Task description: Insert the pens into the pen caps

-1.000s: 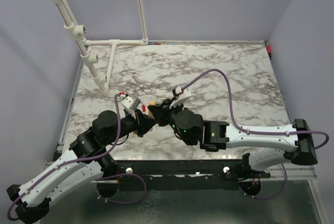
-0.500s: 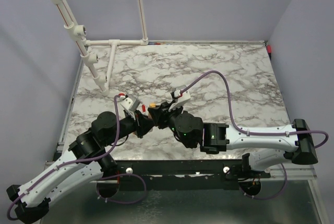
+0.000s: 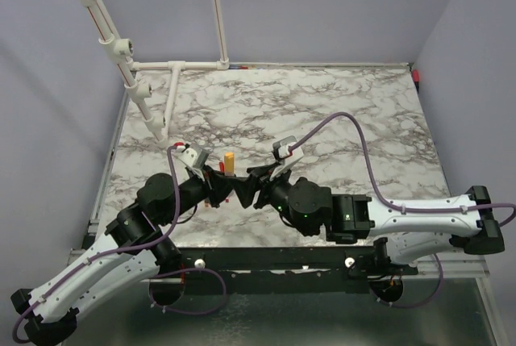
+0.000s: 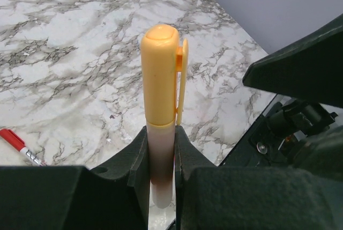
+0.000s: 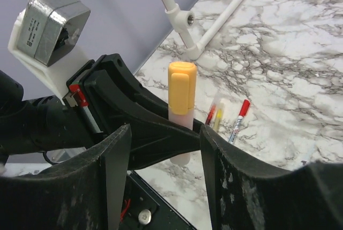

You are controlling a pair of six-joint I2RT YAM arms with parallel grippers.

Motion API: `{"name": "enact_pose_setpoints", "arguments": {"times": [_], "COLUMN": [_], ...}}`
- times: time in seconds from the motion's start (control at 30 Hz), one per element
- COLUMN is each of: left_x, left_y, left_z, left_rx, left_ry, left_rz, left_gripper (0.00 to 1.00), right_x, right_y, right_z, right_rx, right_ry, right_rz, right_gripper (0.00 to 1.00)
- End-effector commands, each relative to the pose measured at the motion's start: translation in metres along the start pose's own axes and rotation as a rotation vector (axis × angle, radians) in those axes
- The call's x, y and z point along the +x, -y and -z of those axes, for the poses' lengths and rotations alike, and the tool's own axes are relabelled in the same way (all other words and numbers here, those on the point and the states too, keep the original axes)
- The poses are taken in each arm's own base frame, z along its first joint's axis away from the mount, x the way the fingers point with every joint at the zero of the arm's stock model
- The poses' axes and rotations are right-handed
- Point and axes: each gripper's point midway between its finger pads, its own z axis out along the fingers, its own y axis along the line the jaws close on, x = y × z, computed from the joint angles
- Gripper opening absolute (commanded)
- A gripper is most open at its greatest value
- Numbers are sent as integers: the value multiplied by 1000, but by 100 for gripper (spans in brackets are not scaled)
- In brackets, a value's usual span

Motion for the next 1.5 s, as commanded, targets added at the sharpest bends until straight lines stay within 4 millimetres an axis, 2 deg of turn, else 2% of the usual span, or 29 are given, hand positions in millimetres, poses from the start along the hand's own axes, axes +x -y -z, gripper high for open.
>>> {"name": "enact_pose_setpoints", "arguments": {"times": [0.0, 0.17, 0.3, 0.5, 0.63, 0.83, 1.03, 1.13, 1.27, 1.47], "left_x": [-8, -10, -10, -3, 3, 9, 7, 7, 7, 4], "left_y": [9, 21, 33, 58, 73, 87, 91, 92, 94, 95], "left_z": [2, 5, 8, 14, 18, 23, 24, 25, 26, 27], "left_rx": [53, 129, 198, 355, 454, 554, 580, 588, 595, 600], "left_ry": [42, 51, 53, 27, 9, -8, 5, 6, 8, 25], "left_rz": [-18, -33, -42, -63, -68, -62, -62, -59, -56, -46], "left_gripper": [0, 0, 0, 0, 0, 0, 0, 0, 0, 0], "right_x": [-12, -25, -33, -36, -41, -55, -45, -41, -38, -29], "right_y": [19, 32, 31, 21, 11, -17, -33, -35, -36, -34], "right_z": [17, 29, 36, 35, 30, 34, 32, 32, 34, 32], "right_rx": [42, 63, -5, -177, -318, -547, -659, -676, -694, -688], "right_ry": [-8, -23, -56, -168, -221, -229, -269, -268, -269, -282], "right_rz": [84, 167, 213, 228, 196, 116, 48, 31, 13, 0], "right_gripper": [58, 59, 59, 52, 54, 56, 55, 55, 50, 50]}}
